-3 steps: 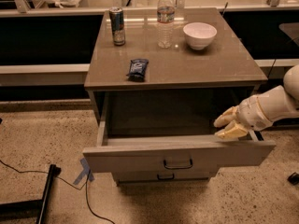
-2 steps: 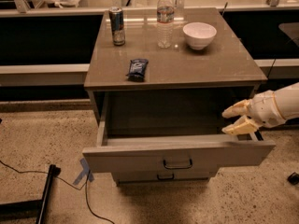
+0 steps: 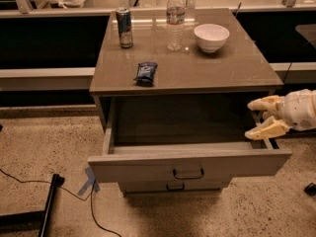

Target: Open top drawer

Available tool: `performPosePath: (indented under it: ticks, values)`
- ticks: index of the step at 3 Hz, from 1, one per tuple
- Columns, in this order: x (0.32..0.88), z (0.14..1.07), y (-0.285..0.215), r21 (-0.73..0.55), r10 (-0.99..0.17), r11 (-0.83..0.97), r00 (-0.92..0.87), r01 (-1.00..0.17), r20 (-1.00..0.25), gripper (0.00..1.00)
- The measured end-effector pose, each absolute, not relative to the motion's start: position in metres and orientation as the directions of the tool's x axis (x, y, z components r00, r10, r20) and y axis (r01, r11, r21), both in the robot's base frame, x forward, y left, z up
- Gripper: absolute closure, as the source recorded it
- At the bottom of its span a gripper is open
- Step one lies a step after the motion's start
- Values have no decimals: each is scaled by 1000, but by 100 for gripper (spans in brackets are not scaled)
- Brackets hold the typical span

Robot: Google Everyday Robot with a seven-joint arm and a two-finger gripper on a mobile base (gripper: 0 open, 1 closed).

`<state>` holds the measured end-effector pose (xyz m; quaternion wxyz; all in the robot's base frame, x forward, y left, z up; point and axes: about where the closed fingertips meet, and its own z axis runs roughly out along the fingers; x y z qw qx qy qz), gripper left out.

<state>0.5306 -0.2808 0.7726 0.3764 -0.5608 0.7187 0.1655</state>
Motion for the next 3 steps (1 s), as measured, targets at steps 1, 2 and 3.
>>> performPosePath:
  ticks: [1,2,3]
  values:
    - [533,772,-287,-160,-650,355,-120,-921,-750,23]
    - [534,771,-284,-159,-651,348,-116,-924,-750,0]
    - [534,771,-284,-159,-651,348,-116,-924,-750,0]
